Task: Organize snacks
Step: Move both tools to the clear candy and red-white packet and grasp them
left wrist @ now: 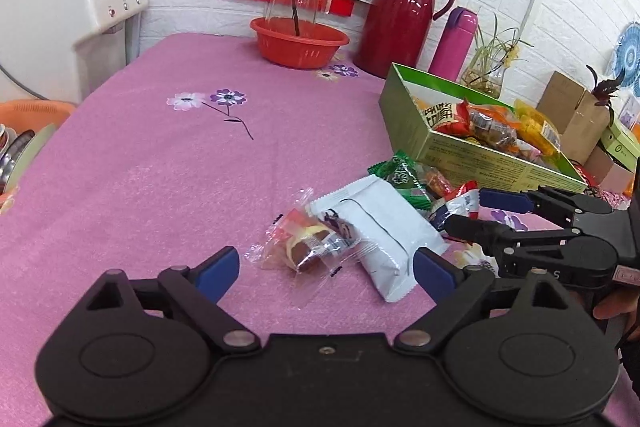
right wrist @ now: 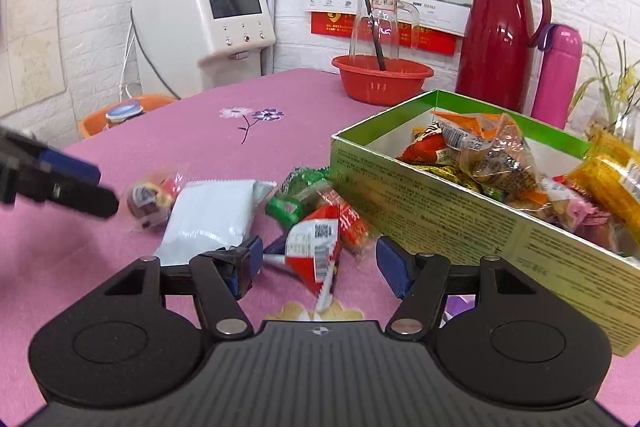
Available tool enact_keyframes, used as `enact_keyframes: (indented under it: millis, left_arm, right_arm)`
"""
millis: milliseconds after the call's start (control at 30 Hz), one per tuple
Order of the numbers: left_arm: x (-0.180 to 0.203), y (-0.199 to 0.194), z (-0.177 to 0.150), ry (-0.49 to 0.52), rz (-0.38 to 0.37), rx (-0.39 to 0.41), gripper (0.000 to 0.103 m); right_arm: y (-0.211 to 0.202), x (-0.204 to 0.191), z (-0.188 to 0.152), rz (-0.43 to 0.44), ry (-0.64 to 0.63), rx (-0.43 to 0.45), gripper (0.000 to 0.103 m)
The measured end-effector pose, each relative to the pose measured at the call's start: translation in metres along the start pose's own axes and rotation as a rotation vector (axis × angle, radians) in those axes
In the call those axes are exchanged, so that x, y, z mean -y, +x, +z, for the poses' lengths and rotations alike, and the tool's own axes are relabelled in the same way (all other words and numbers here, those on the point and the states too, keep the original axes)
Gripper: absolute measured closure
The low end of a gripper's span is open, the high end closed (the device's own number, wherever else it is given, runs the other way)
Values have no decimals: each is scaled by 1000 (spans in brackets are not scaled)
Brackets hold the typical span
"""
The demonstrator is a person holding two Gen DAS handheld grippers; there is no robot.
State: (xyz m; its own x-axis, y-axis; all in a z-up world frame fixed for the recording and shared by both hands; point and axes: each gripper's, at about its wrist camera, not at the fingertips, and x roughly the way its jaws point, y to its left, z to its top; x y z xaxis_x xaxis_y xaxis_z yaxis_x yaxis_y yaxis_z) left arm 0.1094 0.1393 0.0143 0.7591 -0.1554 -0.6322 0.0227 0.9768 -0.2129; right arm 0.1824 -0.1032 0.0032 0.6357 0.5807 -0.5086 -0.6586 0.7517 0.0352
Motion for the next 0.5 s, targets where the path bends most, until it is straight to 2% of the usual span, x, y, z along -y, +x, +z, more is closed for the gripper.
enact_keyframes:
  millis: [33, 100, 200, 267, 300, 333, 400, 500]
  left_arm:
    - [-2, 2, 0, -7, -2, -2, 10]
    - [-4, 6, 3, -12, -6, -3, 14]
    - [-7, 16, 6, -11, -3, -6, 28]
    - [-10, 25, 8, -21, -11, -26, 48]
    - [-12, 29, 9, -27, -17, -35, 53]
    - [-13, 33, 10, -36, -24, -46, 56]
    - [-17, 39, 11, -52, -30, -52, 56]
    - [-20, 45, 10, -61, -27, -68, 63]
  right_arm:
    - [3, 0, 0, 4, 7, -2, 1]
    - [9, 1, -1, 22, 14, -24, 34]
    - [4, 1, -4, 34, 22, -21, 47]
    - [-3, 1, -6, 36, 12, -18, 60]
    - [-8, 2, -7, 35, 10, -14, 65]
    - [-11, 2, -8, 38, 8, -14, 67]
    - [-17, 2, -11, 48, 2, -19, 68]
    - [-20, -1, -13, 47, -30, -20, 66]
